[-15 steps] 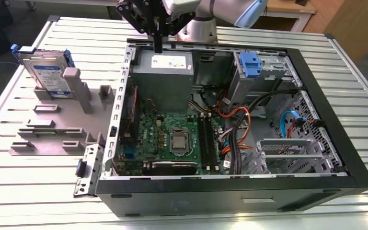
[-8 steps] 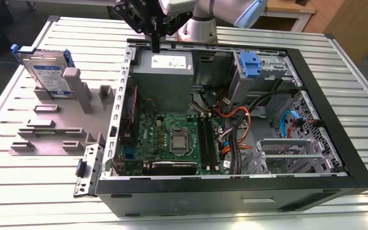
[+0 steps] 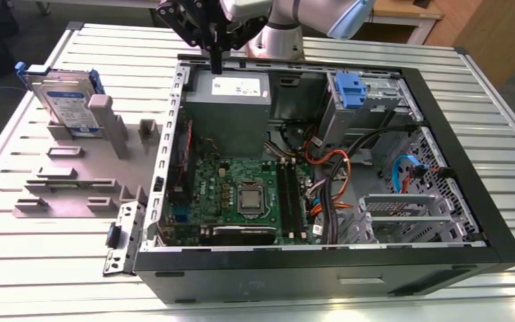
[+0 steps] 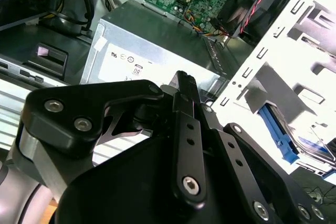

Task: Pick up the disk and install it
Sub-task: 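Reach for the disk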

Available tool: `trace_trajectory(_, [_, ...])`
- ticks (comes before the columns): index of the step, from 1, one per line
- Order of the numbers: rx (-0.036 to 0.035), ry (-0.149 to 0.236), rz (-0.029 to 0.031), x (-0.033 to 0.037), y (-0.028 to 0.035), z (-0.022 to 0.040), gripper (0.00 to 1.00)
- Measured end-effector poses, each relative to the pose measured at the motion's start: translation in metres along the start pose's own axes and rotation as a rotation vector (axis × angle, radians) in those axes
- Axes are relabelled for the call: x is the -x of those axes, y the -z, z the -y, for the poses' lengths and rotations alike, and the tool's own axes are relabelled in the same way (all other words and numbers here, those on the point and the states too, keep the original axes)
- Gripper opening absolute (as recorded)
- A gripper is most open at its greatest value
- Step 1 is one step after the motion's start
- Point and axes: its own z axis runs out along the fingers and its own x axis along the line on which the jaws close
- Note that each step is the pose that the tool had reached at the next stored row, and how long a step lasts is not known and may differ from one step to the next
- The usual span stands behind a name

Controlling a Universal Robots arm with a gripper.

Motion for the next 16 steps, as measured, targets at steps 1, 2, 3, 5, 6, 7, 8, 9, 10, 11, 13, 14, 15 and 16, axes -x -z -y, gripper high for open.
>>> trace_trajectory(1, [0.0,0.0,-0.0001,-0.0004,0.0,0.0,0.11])
trace_trajectory(2, [-0.0002,0.0,-0.0002,-0.0012,0.0001,0.0001,0.11])
trace_trajectory(3, [-0.0002,0.0,-0.0001,-0.0022,0.0002,0.0002,0.11])
trace_trajectory(5, [0.0,0.0,0.0,-0.0038,0.0001,0.0003,0.11])
trace_trajectory(6, [0.0,0.0,-0.0001,-0.0046,0.0001,0.0003,0.11])
trace_trajectory(7, [0.0,0.0,0.0,-0.0053,0.0001,0.0004,0.11])
trace_trajectory(8, [0.0,0.0,-0.0001,-0.0059,0.0002,0.0004,0.11])
trace_trajectory(9, [-0.0001,0.0,-0.0001,-0.0064,0.0002,0.0004,0.11])
trace_trajectory(10, [-0.0001,0.0,-0.0001,-0.0068,0.0002,0.0005,0.11])
trace_trajectory(11, [0.0,0.0,0.0,-0.0072,0.0002,0.0005,0.11])
trace_trajectory(13, [-0.0001,0.0,-0.0001,-0.0079,0.0003,0.0006,0.11])
trace_trajectory(14, [0.0,0.0,0.0,-0.008,0.0002,0.0006,0.11])
trace_trajectory(15, [-0.0001,0.0,-0.0001,-0.0083,0.0002,0.0006,0.11])
trace_trajectory(16, [-0.0001,0.0,-0.0001,-0.0085,0.0003,0.0006,0.11])
